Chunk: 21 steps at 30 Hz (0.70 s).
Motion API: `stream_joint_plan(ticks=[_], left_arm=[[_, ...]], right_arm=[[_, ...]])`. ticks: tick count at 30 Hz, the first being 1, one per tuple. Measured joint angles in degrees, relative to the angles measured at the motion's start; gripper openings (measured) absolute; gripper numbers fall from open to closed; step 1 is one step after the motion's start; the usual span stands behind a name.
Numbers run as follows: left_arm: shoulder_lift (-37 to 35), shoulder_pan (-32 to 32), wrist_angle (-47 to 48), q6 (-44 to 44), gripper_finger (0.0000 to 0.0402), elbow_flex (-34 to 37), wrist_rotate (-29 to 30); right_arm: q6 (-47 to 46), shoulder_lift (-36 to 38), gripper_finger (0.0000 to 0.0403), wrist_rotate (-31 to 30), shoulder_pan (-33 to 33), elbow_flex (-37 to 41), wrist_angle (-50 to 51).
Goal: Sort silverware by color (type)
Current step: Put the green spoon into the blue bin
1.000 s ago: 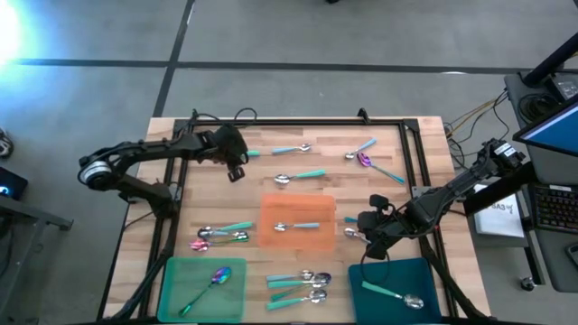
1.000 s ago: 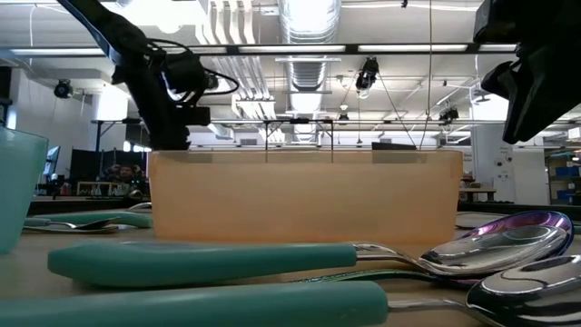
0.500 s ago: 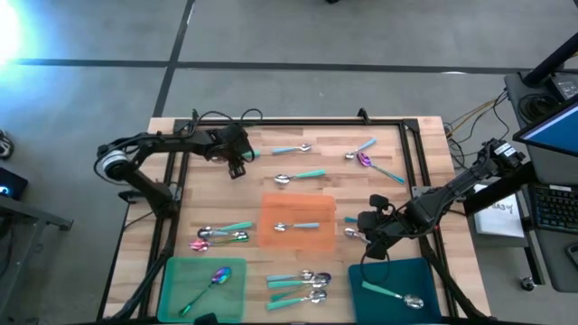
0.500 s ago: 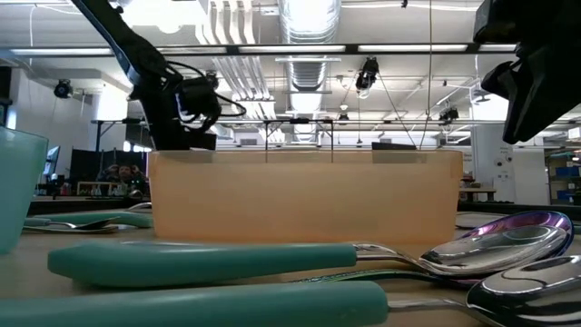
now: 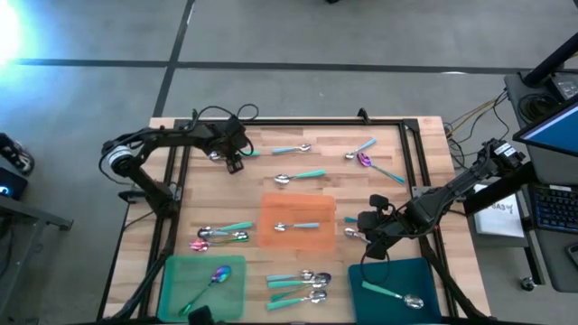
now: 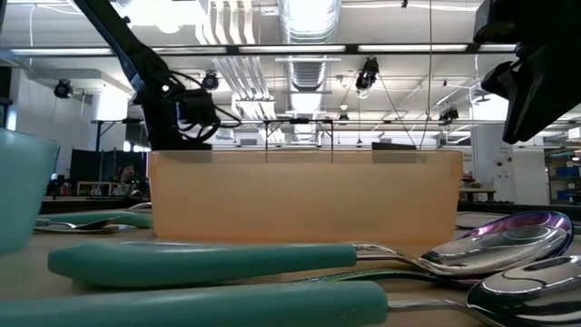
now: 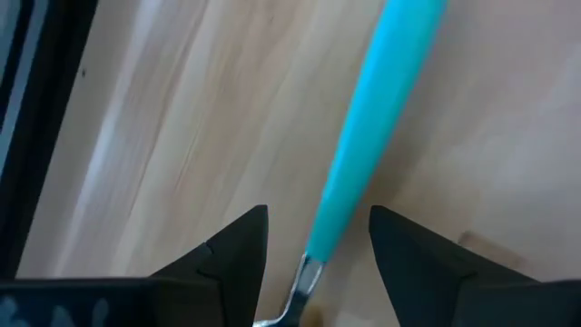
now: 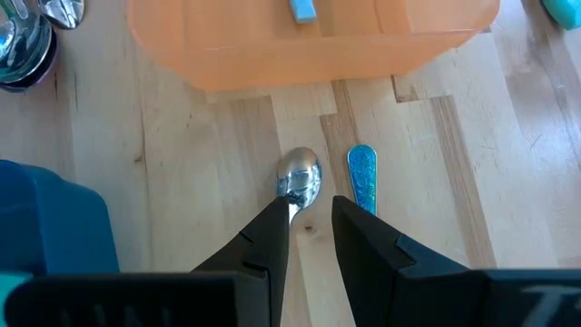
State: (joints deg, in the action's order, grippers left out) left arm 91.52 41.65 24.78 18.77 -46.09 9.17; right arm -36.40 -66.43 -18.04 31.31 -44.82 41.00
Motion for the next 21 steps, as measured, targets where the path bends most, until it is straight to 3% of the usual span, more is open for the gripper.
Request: stream_joint_plan(ticks=[8,12,21], left_arm=[[3.19,0.37,0.06,0.02,0.0177,-0.17,0.67],[3.09,0.35,0.24,-0.13,0.0157,-0.13,0.51],[3.11,0.28,1.35,-5.16,0.0021,-0.09,-0.63]], right_arm=[[0.0,0.0,0.0079,0.01,0.02,0.0,0.01],[0.0,0.0,0.0079,0.0,0.01,0.0,-0.06],[0.0,0.0,0.0079,0.0,0.0,0.0,-0.09]])
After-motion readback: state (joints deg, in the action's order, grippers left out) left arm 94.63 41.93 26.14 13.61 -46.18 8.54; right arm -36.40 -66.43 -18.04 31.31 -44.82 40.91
